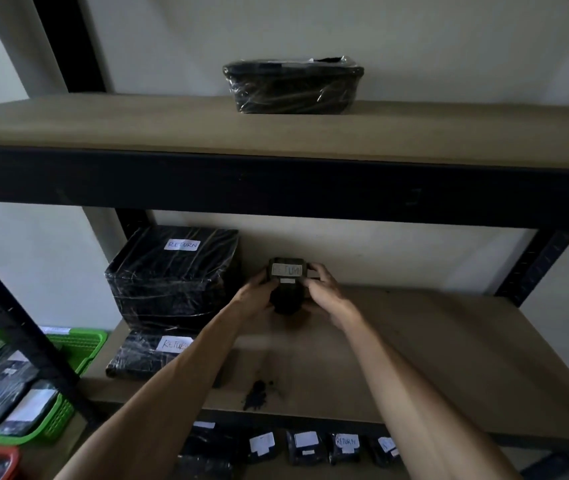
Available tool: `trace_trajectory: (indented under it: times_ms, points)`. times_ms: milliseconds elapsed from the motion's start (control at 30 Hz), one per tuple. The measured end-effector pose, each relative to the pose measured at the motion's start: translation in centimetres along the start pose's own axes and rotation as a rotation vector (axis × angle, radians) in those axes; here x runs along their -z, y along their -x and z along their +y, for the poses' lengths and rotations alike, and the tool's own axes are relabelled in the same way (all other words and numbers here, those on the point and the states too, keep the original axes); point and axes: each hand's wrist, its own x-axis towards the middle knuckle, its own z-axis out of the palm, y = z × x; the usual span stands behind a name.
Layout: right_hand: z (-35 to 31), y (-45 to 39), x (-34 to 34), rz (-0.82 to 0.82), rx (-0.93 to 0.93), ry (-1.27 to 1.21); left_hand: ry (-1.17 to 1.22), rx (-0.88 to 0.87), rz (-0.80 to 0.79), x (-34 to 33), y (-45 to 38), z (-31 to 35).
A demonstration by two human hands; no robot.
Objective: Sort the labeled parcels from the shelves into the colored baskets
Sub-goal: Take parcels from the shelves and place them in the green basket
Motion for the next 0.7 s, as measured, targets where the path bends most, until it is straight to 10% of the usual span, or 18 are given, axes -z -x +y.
trace_trajectory:
  times_ms: [500,700]
  points:
    - [2.6,5.8,1.4,-0.017,0.134,-0.245,0.04,-0.284,-0.238,2.1,6.4,-0.9]
    - [1.7,10.5,1.0,-0.012,0.161,-0.14,-0.536,-0.438,-0.113,3.9,9.4,-1.5]
